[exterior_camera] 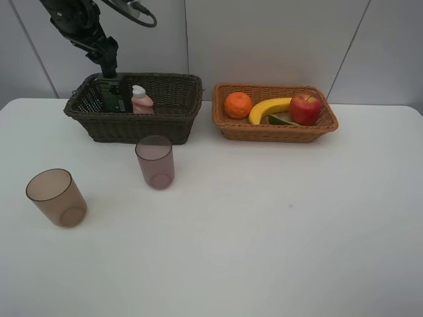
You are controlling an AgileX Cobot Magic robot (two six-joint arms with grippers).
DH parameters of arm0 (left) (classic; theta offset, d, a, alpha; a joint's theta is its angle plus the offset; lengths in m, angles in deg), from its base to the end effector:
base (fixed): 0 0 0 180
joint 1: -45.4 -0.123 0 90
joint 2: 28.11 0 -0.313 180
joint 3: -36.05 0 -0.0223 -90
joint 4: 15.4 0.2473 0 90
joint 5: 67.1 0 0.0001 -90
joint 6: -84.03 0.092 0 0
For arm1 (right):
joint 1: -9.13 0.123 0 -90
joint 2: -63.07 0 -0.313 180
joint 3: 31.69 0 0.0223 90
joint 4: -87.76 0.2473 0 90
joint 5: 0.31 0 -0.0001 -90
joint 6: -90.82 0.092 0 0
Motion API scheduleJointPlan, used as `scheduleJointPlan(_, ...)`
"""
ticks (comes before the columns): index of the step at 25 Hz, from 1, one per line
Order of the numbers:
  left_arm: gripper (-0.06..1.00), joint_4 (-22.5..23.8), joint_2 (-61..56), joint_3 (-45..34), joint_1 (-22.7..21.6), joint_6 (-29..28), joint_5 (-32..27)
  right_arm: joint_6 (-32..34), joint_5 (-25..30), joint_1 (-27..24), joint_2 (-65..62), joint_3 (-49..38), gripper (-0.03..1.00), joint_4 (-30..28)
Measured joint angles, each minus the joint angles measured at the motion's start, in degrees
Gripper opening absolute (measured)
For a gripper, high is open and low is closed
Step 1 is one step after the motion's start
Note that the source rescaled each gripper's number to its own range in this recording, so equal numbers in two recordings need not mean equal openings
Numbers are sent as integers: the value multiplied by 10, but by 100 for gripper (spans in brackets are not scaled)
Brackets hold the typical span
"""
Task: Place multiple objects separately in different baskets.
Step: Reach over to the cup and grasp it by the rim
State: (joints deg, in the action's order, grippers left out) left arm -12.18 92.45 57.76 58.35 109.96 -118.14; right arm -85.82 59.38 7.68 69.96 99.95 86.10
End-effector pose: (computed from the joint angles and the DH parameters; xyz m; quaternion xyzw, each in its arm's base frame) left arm 0.4424 -0.0976 0.2970 0.3320 0.9065 0.0549 0.2551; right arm -0.0369 -0.0014 0.2810 0.0359 0.8423 -0.0055 0.5379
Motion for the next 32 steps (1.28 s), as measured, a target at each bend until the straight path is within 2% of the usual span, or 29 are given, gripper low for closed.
scheduleJointPlan(7, 100, -50, -35, 0, 21, -8, -53, 0, 0, 0, 0, 0, 100, 0)
scheduleJointPlan(20, 100, -67, -48, 0, 88, -61, -179, 0, 0, 0, 0, 0, 100, 0)
scheduleJointPlan(32, 100, -67, -43, 0, 127, -116, -185, 0, 0, 0, 0, 0, 100, 0)
